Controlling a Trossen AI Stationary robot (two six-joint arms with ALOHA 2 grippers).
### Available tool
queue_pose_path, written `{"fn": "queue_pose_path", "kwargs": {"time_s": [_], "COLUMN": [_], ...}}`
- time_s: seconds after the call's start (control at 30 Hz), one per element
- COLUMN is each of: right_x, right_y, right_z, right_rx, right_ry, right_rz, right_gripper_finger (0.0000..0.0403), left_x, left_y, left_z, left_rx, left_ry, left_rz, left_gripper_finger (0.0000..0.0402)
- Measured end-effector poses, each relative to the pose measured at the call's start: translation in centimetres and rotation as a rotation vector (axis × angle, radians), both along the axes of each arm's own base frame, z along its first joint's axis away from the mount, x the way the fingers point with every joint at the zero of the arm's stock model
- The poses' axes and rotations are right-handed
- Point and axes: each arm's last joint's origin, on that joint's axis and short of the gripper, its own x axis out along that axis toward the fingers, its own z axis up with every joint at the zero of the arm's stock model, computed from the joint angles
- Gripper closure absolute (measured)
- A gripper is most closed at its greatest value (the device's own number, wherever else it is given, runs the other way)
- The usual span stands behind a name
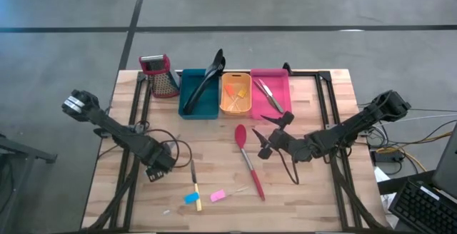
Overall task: Pick & Place Kitchen Items
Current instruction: Put the blue knife into the red bin
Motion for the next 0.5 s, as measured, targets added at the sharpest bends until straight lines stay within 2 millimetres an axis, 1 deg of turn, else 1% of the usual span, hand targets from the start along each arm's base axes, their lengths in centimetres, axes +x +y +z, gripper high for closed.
{"fn": "queue_pose_path", "kwargs": {"time_s": [0.27, 0.4, 0.5], "right_x": [0.0, 0.0, 0.0], "right_y": [0.0, 0.0, 0.0], "right_z": [-0.1, -0.1, -0.1], "right_rx": [0.002, 0.002, 0.002], "right_ry": [0.003, 0.003, 0.003], "right_rz": [0.0, 0.0, 0.0], "right_gripper_finger": [0.0125, 0.0137, 0.015], "left_x": [-1.2, -1.3, -1.2], "left_y": [0.7, 0.7, 0.7], "left_z": [-2.2, -2.8, -3.0], "left_rx": [0.014, -0.021, -0.029], "left_ry": [0.042, 0.024, 0.01], "left_rz": [0.059, 0.071, 0.072], "left_gripper_finger": [0.0129, 0.0131, 0.015]}}
